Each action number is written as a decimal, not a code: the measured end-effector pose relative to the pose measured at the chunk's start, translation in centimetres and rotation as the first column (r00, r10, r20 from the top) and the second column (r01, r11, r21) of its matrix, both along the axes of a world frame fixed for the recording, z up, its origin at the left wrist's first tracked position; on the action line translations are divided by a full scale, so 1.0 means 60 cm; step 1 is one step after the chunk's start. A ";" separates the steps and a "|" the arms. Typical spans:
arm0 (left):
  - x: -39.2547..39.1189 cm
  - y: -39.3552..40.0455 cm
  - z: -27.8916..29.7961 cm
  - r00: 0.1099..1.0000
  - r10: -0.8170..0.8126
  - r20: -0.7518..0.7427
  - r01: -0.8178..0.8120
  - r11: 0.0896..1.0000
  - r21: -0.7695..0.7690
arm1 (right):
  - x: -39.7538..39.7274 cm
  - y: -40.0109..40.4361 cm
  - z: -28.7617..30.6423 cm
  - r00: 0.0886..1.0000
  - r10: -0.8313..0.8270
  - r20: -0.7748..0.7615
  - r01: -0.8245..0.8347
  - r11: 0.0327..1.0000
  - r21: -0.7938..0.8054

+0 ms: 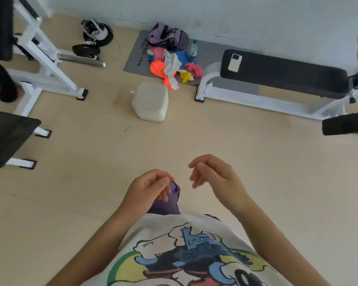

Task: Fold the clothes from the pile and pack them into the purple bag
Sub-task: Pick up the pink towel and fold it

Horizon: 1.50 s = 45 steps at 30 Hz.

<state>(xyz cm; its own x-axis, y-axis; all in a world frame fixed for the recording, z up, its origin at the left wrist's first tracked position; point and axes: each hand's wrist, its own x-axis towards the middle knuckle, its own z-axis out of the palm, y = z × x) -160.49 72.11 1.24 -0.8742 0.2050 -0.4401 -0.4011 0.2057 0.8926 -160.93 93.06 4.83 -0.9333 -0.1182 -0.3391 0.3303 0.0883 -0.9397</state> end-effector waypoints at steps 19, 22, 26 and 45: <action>-0.870 0.097 0.015 0.996 -0.048 -0.074 0.056 0.992 0.114 | -0.696 0.090 -0.055 0.978 -0.129 0.162 0.116 0.989 0.091; -0.991 0.140 0.009 0.994 -0.028 -0.102 0.036 0.996 0.083 | -0.810 0.142 -0.078 0.980 -0.126 0.153 0.112 0.989 0.097; -1.114 0.175 0.011 0.990 0.122 -0.067 -0.118 0.991 0.068 | -0.986 0.202 -0.077 0.987 -0.059 0.148 0.047 0.995 0.083; -1.513 0.089 -0.039 0.920 0.388 0.048 -0.390 0.918 0.075 | -1.608 0.105 -0.047 0.970 0.229 0.083 -0.238 0.963 0.124</action>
